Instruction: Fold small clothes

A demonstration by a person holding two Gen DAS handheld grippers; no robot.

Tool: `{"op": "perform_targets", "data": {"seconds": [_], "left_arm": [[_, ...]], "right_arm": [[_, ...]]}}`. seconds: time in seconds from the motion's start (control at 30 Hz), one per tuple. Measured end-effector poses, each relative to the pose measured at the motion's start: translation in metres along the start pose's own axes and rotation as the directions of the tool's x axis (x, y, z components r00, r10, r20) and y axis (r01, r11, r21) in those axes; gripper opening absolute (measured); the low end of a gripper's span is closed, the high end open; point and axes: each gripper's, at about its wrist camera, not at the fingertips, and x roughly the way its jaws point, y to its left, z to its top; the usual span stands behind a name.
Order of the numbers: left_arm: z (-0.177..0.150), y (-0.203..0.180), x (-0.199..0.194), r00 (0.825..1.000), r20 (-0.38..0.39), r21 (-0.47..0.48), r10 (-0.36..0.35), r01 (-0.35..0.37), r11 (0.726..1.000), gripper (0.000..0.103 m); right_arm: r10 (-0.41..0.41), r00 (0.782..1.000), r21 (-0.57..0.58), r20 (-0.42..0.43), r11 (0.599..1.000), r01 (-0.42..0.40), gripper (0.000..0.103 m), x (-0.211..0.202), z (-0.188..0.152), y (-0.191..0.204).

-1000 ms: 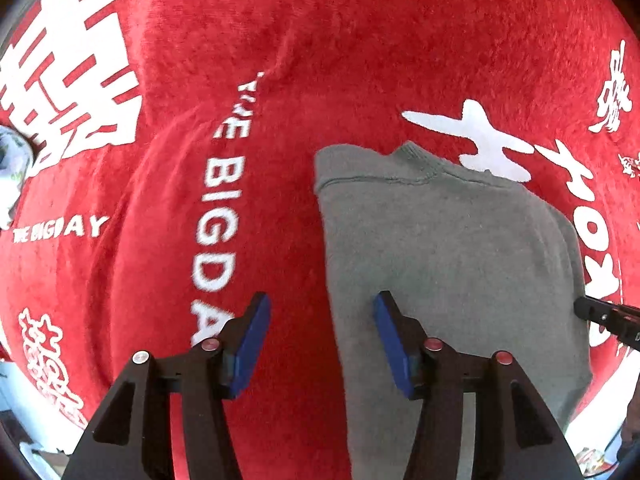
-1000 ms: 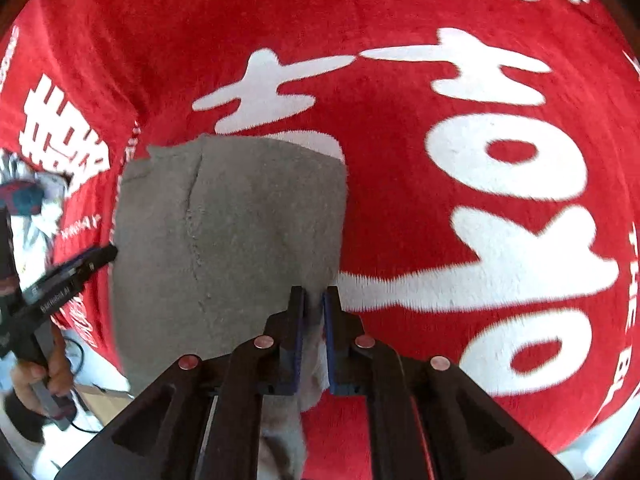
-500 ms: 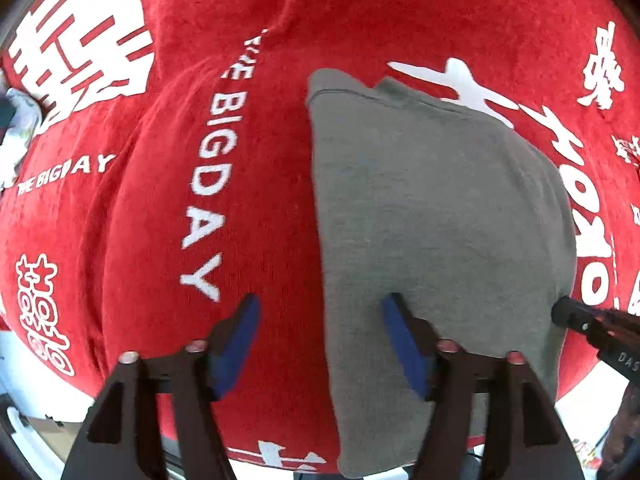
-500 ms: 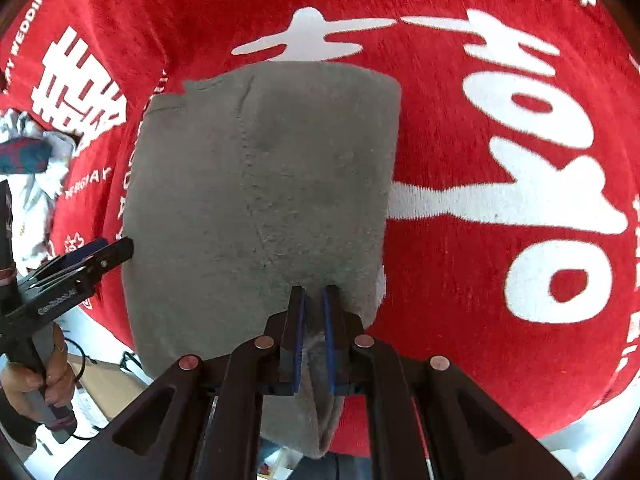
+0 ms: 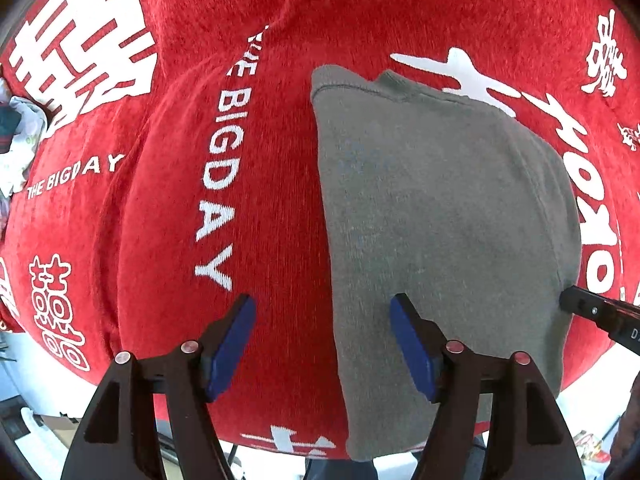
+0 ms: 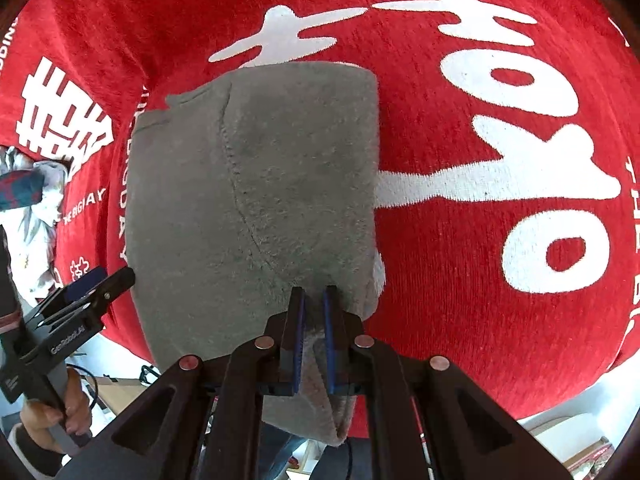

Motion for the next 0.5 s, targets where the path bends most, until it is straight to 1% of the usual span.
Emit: {"op": "perform_targets", "data": {"seconds": [0.13, 0.33, 0.43, 0.5], "left_arm": [[-0.002, 0.002, -0.005, 1.000, -0.007, -0.009, -0.003, 0.003, 1.000, 0.071], [-0.002, 0.002, -0.013, 0.999, -0.032, -0.020, -0.009, 0.009, 1.000, 0.071], [-0.002, 0.000, -0.020, 1.000, -0.028, -0.023, -0.001, 0.000, 1.000, 0.071], [-0.002, -0.002, -0.025, 0.999, -0.031, -0.019, -0.010, 0.010, 1.000, 0.071]], "right_arm": [[-0.014, 1.000, -0.003, -0.010, 1.000, 0.014, 0.012, -0.002, 0.001, 0.004], [-0.035, 0.999, -0.003, -0.024, 0.999, 0.035, 0.012, -0.002, 0.002, 0.006], [-0.035, 0.999, -0.006, -0.022, 0.999, 0.035, 0.012, -0.007, 0.001, 0.008], [-0.033, 0.999, -0.010, -0.028, 0.999, 0.032, 0.012, -0.009, 0.000, 0.010]]}}
